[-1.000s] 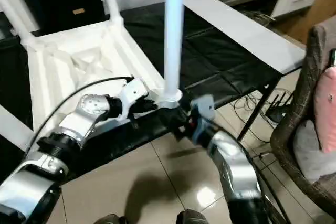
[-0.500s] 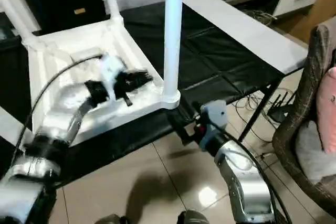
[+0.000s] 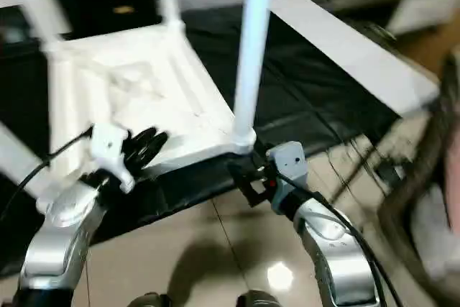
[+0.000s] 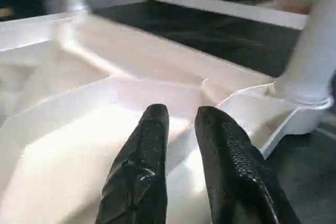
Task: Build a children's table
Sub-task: Rotate leg to tighten
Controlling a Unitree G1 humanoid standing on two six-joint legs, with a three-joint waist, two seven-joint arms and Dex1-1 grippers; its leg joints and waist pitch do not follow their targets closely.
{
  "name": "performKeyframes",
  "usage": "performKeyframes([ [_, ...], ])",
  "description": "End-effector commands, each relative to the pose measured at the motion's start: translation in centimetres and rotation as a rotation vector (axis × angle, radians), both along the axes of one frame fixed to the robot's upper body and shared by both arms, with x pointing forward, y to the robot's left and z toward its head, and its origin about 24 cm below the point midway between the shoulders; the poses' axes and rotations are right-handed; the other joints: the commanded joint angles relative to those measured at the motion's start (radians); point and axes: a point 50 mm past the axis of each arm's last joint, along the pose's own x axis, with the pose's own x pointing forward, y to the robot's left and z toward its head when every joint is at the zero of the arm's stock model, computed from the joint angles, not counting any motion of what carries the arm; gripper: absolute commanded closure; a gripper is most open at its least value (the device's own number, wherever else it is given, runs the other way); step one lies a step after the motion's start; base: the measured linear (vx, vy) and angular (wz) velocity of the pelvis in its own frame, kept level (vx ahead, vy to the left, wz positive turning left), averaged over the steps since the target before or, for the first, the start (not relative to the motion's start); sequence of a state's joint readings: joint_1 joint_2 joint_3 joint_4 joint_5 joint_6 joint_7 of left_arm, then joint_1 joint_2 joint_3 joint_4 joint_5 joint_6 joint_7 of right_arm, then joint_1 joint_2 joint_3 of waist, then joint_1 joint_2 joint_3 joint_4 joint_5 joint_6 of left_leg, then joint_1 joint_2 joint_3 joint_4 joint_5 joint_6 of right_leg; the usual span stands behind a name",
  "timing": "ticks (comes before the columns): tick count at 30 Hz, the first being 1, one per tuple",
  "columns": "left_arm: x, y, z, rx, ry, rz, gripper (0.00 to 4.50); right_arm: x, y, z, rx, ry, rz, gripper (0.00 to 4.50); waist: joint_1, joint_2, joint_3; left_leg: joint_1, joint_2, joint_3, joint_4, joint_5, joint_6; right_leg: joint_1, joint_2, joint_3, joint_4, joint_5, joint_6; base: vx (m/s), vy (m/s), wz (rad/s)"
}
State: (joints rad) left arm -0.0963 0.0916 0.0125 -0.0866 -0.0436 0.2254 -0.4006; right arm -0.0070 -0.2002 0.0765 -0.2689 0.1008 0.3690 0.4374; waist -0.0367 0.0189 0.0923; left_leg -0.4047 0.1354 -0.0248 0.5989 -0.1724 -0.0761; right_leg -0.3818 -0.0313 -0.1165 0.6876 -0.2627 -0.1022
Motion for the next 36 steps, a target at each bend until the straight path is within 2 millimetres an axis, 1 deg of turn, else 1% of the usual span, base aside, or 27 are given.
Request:
performKeyframes([
  [1, -0.2, -0.8, -1.1, 0.039, 0.032, 0.012, 3.42, 0.3, -0.5, 0.0, -0.067, -0.023, 0.009, 0.00, 0.038, -0.032, -0.042, 0.060, -0.033, 0.092, 0.124, -0.246, 0.080, -0.028, -0.210, 0.075, -0.271, -0.792, -0.062, -0.024, -0.207, 0.78],
  [2, -0.4, -0.9, -1.3, 0.049, 0.031, 0.024, 3.42, 0.2, -0.5, -0.1, -0.063, -0.014, 0.025, 0.00, 0.014, -0.039, -0.023, -0.019, -0.037, 0.114, 0.191, -0.128, 0.037, -0.002, -0.209, 0.046, -0.269, -0.988, 0.181, -0.026, -0.180, 0.45],
  [3, -0.6, -1.0, -1.4, 0.044, 0.037, 0.035, 3.42, 0.2, -0.5, -0.2, -0.058, -0.010, 0.040, 0.00, 0.024, -0.042, -0.025, -0.035, -0.028, 0.123, 0.177, -0.152, 0.047, 0.028, -0.224, 0.048, -0.259, -0.942, 0.291, -0.002, -0.142, 0.33],
  [4, -0.7, -1.1, -1.4, 0.067, 0.028, 0.045, 3.42, 0.1, -0.5, 0.0, -0.046, -0.011, 0.059, 0.00, 0.025, -0.062, -0.042, -0.049, -0.016, 0.126, 0.166, -0.175, 0.062, 0.061, -0.239, 0.054, -0.233, -0.832, 0.331, -0.002, -0.142, 0.33],
  [5, -0.8, -1.1, -1.3, 0.085, 0.021, 0.051, 3.42, 0.0, -0.4, 0.1, -0.038, -0.011, 0.070, 0.00, 0.052, -0.054, -0.059, -0.046, 0.015, 0.106, 0.108, -0.193, 0.142, 0.113, -0.279, 0.076, -0.202, -0.468, 0.239, 0.029, -0.117, 0.63],
  [6, -1.0, -1.2, -1.1, 0.083, 0.017, 0.055, 3.42, -0.1, -0.4, 0.2, -0.031, -0.007, 0.074, 0.00, 0.054, -0.039, -0.059, -0.036, 0.025, 0.100, 0.084, -0.167, 0.160, 0.121, -0.269, 0.051, -0.201, -0.376, 0.173, -0.019, -0.128, 0.73],
  [7, -1.1, -1.3, -1.0, 0.073, 0.024, 0.067, 3.42, -0.1, -0.5, 0.2, -0.034, -0.005, 0.065, 0.00, 0.049, -0.003, -0.067, -0.006, 0.046, 0.087, 0.013, -0.070, 0.186, 0.115, -0.183, -0.029, -0.194, -0.183, 0.086, -0.019, -0.128, 0.73],
  [8, -1.2, -1.3, -1.1, 0.063, 0.036, 0.080, 3.42, -0.1, -0.5, 0.2, -0.038, -0.006, 0.059, 0.00, 0.036, 0.013, -0.072, 0.013, 0.091, 0.048, -0.010, -0.005, 0.213, 0.105, -0.133, -0.063, -0.179, -0.075, 0.079, -0.007, -0.131, 0.68],
  [9, -1.3, -1.3, -1.2, 0.029, 0.063, 0.108, 3.42, -0.1, -0.6, 0.1, -0.040, -0.007, 0.043, 0.00, -0.005, 0.046, -0.080, 0.107, 0.267, -0.110, -0.086, 0.072, 0.371, 0.030, -0.071, -0.040, -0.033, -0.093, 0.067, 0.044, -0.101, 0.65],
  [10, -1.3, -1.2, -1.3, 0.028, 0.067, 0.116, 3.42, -0.1, -0.6, 0.1, -0.039, -0.003, 0.035, 0.00, -0.026, 0.038, -0.076, 0.131, 0.273, -0.139, -0.077, 0.168, 0.457, -0.029, -0.060, -0.005, 0.018, -0.161, 0.031, 0.044, -0.101, 0.65],
  [11, -1.3, -1.1, -1.4, 0.038, 0.076, 0.135, 3.42, 0.0, -0.7, -0.1, -0.031, 0.017, 0.013, 0.00, -0.015, 0.033, -0.058, 0.085, 0.144, -0.104, -0.036, 0.395, 0.573, -0.044, -0.058, 0.091, 0.024, -0.078, -0.016, 0.032, -0.076, 0.63],
  [12, -1.3, -1.1, -1.4, 0.046, 0.072, 0.139, 3.42, 0.0, -0.7, -0.2, -0.034, 0.024, 0.009, 0.00, -0.006, 0.024, -0.063, 0.067, 0.086, -0.088, -0.022, 0.407, 0.531, -0.023, -0.079, 0.119, -0.032, -0.007, -0.013, -0.014, -0.111, 0.57],
  [13, -1.4, -1.0, -1.4, 0.058, 0.065, 0.144, 3.42, 0.0, -0.7, -0.2, -0.036, 0.028, 0.009, 0.00, 0.002, -0.026, -0.086, -0.003, -0.027, -0.021, 0.047, 0.325, 0.435, 0.055, -0.145, 0.147, -0.091, 0.261, 0.064, -0.014, -0.111, 0.57],
  [14, -1.5, -1.1, -1.3, 0.087, 0.045, 0.155, 3.42, 0.0, -0.8, -0.4, -0.042, 0.034, 0.012, 0.00, 0.045, -0.036, -0.088, -0.067, -0.042, 0.024, 0.098, 0.107, 0.350, 0.110, -0.232, 0.151, -0.134, 0.418, 0.216, -0.036, -0.142, 0.58],
  [15, -1.5, -1.1, -1.3, 0.085, 0.043, 0.153, 3.42, -0.1, -0.8, -0.4, -0.040, 0.037, 0.017, 0.00, 0.052, -0.051, -0.086, -0.075, -0.039, 0.040, 0.134, -0.030, 0.296, 0.101, -0.271, 0.159, -0.158, 0.436, 0.297, -0.073, -0.102, 0.43],
  [16, -1.6, -1.1, -1.2, 0.080, 0.040, 0.147, 3.42, -0.1, -0.7, -0.5, -0.035, 0.040, 0.026, 0.00, 0.043, -0.071, -0.080, -0.045, -0.011, 0.065, 0.143, -0.165, 0.129, 0.088, -0.252, 0.200, -0.159, 0.243, 0.302, -0.073, -0.102, 0.43],
  [17, -1.7, -1.2, -1.1, 0.074, 0.038, 0.135, 3.42, -0.2, -0.7, -0.5, -0.027, 0.034, 0.033, 0.00, 0.062, -0.048, -0.071, -0.033, -0.006, 0.074, 0.110, -0.145, 0.065, 0.097, -0.217, 0.185, -0.162, 0.118, 0.204, -0.085, -0.042, 0.08],
  [18, -1.9, -1.3, -1.0, 0.058, 0.036, 0.116, 3.42, -0.3, -0.7, -0.5, -0.013, 0.034, 0.047, 0.00, 0.061, -0.047, -0.062, -0.019, 0.011, 0.074, 0.084, -0.142, 0.064, 0.091, -0.206, 0.177, -0.169, 0.032, 0.131, -0.071, 0.006, -0.08],
  [19, -2.0, -1.4, -0.9, 0.046, 0.036, 0.105, 3.24, -0.3, -0.7, -0.6, -0.008, 0.037, 0.052, 0.00, 0.056, -0.031, -0.068, 0.000, 0.032, 0.089, 0.008, -0.088, 0.074, 0.111, -0.146, 0.138, -0.157, -0.043, -0.019, -0.071, 0.006, -0.08],
  [20, -2.1, -1.1, -0.8, 0.038, 0.042, 0.123, 3.13, -0.4, -0.6, -0.4, 0.009, 0.029, 0.066, 0.00, 0.038, -0.007, -0.061, 0.044, 0.085, 0.083, -0.052, -0.112, 0.118, 0.073, -0.090, 0.100, -0.135, -0.043, -0.100, -0.073, 0.068, 0.01],
  [22, -2.1, -0.4, -0.7, 0.044, 0.040, 0.162, 3.13, -0.2, -0.6, -0.1, 0.013, -0.006, 0.075, 0.00, 0.011, 0.029, -0.069, 0.058, 0.127, 0.063, -0.081, -0.270, 0.099, 0.070, -0.075, 0.081, -0.111, -0.020, -0.118, -0.080, 0.102, 0.00],
  [24, -2.0, 0.1, -0.4, 0.043, 0.018, 0.197, 2.81, -0.1, -0.5, 0.0, 0.030, -0.012, 0.085, 0.00, 0.004, 0.020, -0.065, 0.051, 0.106, 0.081, -0.085, -0.408, 0.054, 0.075, -0.094, 0.088, -0.133, -0.070, -0.112, -0.085, 0.091, -0.06],
  [26, -2.0, 0.6, -0.2, 0.030, 0.001, 0.222, 2.70, 0.1, -0.5, -0.2, 0.002, -0.003, 0.065, 0.00, -0.005, 0.008, -0.059, 0.050, 0.085, 0.100, -0.080, -0.503, 0.010, 0.064, -0.109, 0.099, -0.161, -0.273, -0.083, -0.081, 0.073, -0.04],
  [29, -2.1, 1.4, -0.3, 0.053, 0.008, 0.266, 2.49, 0.3, -0.1, -0.1, 0.054, 0.009, 0.097, 0.00, -0.007, 0.004, -0.058, 0.048, 0.077, 0.105, -0.076, -0.515, -0.003, 0.049, -0.116, 0.105, -0.179, -0.421, -0.030, -0.061, 0.034, -0.05],
  [31, -2.2, 1.8, -0.4, 0.060, 0.014, 0.288, 2.37, 0.2, 0.2, -0.2, 0.049, 0.023, 0.124, 0.00, -0.013, 0.001, -0.061, 0.042, 0.077, 0.105, -0.075, -0.495, 0.004, 0.047, -0.115, 0.105, -0.179, -0.423, -0.019, 0.000, 0.000, 0.00],
  [34, -2.2, 3.1, -0.6, 0.091, 0.023, 0.383, 2.19, -0.3, 0.6, -0.8, 0.045, 0.047, 0.180, 0.00, -0.013, -0.004, -0.070, 0.026, 0.080, 0.113, -0.074, -0.381, 0.037, 0.050, -0.111, 0.107, -0.168, -0.298, -0.040, 0.000, 0.000, 0.00],
  [36, -2.1, 3.6, -0.5, 0.095, 0.019, 0.406, 1.89, -0.4, 0.7, -0.9, 0.048, 0.049, 0.186, 0.00, -0.014, -0.005, -0.065, 0.028, 0.079, 0.120, -0.073, -0.409, 0.037, 0.041, -0.111, 0.105, -0.175, -0.362, -0.039, 0.000, 0.000, 0.00],
])
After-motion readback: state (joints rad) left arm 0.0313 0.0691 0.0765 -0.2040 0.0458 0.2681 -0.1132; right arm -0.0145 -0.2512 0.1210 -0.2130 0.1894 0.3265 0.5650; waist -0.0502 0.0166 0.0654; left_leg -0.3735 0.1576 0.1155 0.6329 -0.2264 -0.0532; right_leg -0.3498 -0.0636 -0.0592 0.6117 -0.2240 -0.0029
